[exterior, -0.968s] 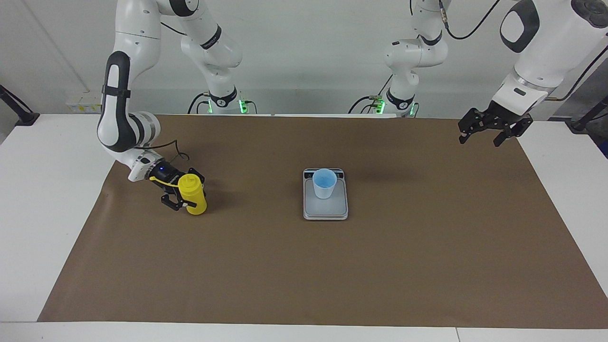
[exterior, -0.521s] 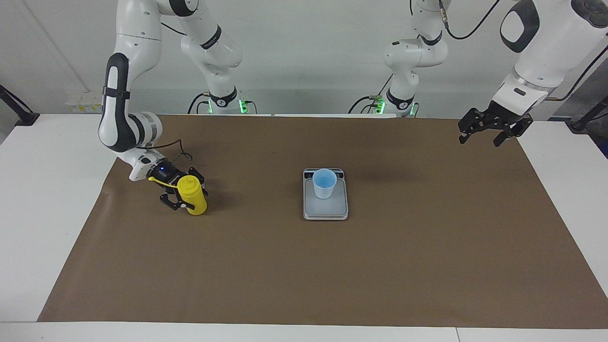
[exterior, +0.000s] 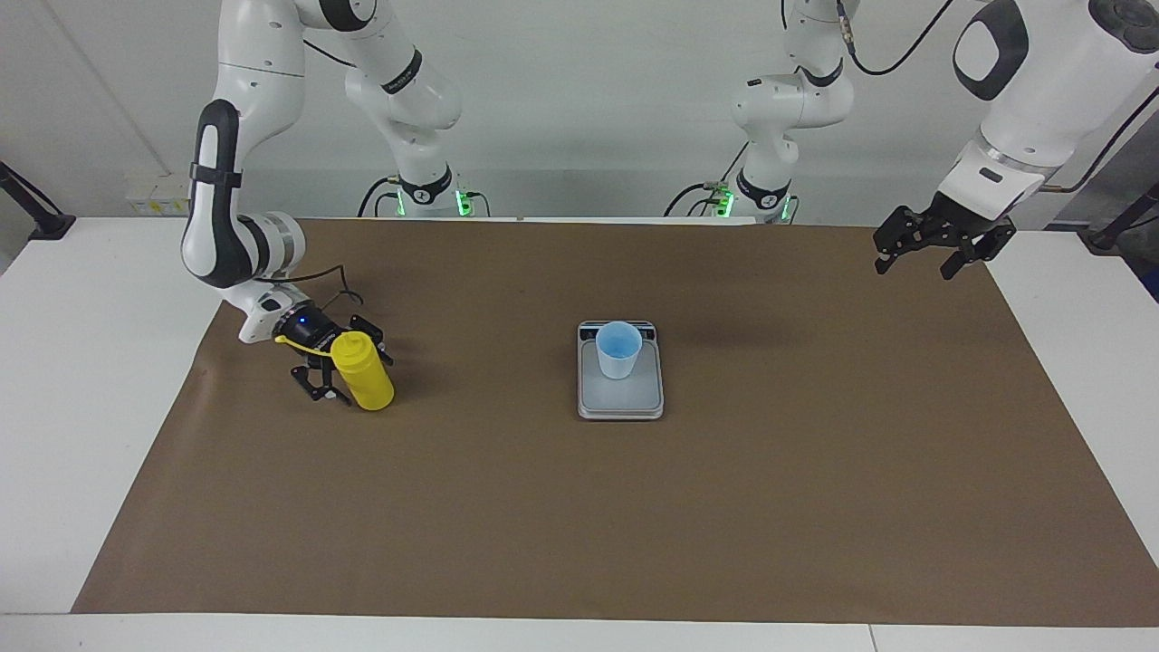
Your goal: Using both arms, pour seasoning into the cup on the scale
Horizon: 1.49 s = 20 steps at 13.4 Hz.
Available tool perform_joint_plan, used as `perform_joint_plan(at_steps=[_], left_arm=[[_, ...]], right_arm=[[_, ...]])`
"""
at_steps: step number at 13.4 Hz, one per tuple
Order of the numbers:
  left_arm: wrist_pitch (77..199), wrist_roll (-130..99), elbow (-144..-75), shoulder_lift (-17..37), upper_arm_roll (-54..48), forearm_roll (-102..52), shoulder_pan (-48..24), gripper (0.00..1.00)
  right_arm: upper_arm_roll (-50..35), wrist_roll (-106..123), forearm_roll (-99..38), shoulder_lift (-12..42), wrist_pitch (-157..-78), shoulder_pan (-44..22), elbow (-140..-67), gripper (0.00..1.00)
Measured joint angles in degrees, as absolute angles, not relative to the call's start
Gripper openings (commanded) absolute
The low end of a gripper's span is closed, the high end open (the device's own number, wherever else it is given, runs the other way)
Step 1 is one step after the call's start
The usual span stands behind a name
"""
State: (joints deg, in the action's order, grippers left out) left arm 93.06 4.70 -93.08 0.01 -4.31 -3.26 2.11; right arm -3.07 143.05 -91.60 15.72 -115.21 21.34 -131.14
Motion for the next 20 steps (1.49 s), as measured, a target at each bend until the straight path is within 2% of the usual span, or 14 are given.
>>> perform_joint_plan(at_steps=[3,10,20], left_arm=[[93.1,4.7,-93.1,0.0,-4.3,-3.3,2.1,1.0],[93.1,4.7,-93.1,0.0,-4.3,-3.3,2.1,1.0],[93.1,4.7,-93.1,0.0,-4.3,-3.3,2.1,1.0]], right_arm=[[-2.8,143.0,-85.0,15.7,-116.9,21.8,-131.5,1.0],[-2.7,142.9,-68.1,14.6,-127.2,23.2,-130.9,1.0],[-2.6,115.9,-36.5,4.8,-129.5,23.2,-126.2,1.0]])
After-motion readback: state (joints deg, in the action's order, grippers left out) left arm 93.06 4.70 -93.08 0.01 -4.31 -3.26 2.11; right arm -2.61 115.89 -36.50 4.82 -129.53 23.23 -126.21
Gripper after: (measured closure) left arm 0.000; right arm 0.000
